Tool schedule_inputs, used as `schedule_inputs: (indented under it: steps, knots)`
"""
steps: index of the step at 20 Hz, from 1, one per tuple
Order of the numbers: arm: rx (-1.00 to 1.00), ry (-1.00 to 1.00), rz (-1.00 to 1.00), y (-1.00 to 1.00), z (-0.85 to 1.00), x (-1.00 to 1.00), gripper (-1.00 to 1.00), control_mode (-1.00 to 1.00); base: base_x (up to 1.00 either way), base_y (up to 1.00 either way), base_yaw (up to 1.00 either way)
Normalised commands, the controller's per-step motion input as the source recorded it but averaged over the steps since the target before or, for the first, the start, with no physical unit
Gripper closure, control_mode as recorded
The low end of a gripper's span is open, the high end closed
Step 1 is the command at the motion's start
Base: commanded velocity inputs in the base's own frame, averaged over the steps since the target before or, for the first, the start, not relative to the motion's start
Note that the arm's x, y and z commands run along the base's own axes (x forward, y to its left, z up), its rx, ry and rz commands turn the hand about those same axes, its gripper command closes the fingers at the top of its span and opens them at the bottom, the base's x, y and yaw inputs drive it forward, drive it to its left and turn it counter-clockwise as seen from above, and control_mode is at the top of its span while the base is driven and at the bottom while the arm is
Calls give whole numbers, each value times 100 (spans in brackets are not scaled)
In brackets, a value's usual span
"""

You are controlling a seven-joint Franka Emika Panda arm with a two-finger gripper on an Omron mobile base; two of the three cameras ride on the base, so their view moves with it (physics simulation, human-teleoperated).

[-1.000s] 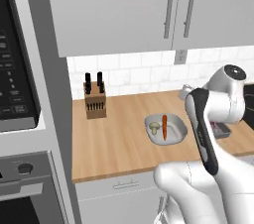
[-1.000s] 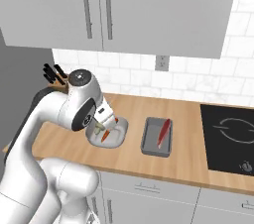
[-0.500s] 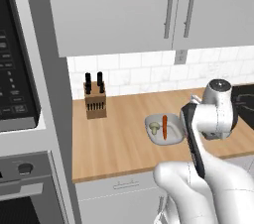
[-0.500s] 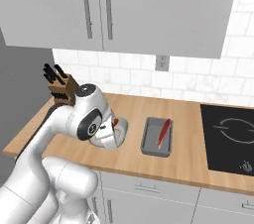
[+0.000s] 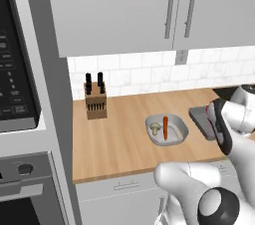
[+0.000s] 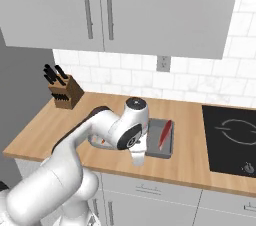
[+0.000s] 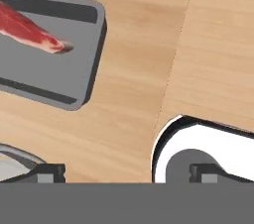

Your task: Take the meat container that has the steak and place it on the second highest rack of the freezer. Then take the vegetable container that has the carrot and mushroom and place it on the highest rack of the freezer.

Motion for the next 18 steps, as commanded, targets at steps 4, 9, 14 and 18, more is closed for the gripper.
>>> schedule_inputs:
  steps: [4, 9, 14, 18]
  knots:
    - [24, 16, 0, -57, -28, 39, -100, -100, 0, 0, 0]
    - [17, 5, 0, -13, -27, 38, -100, -100, 0, 0, 0]
    - [7, 4, -1, 5, -52, 41, -100, -100, 0, 0, 0]
    - [0, 0, -1, 0, -41, 22, -100, -100, 0, 0, 0]
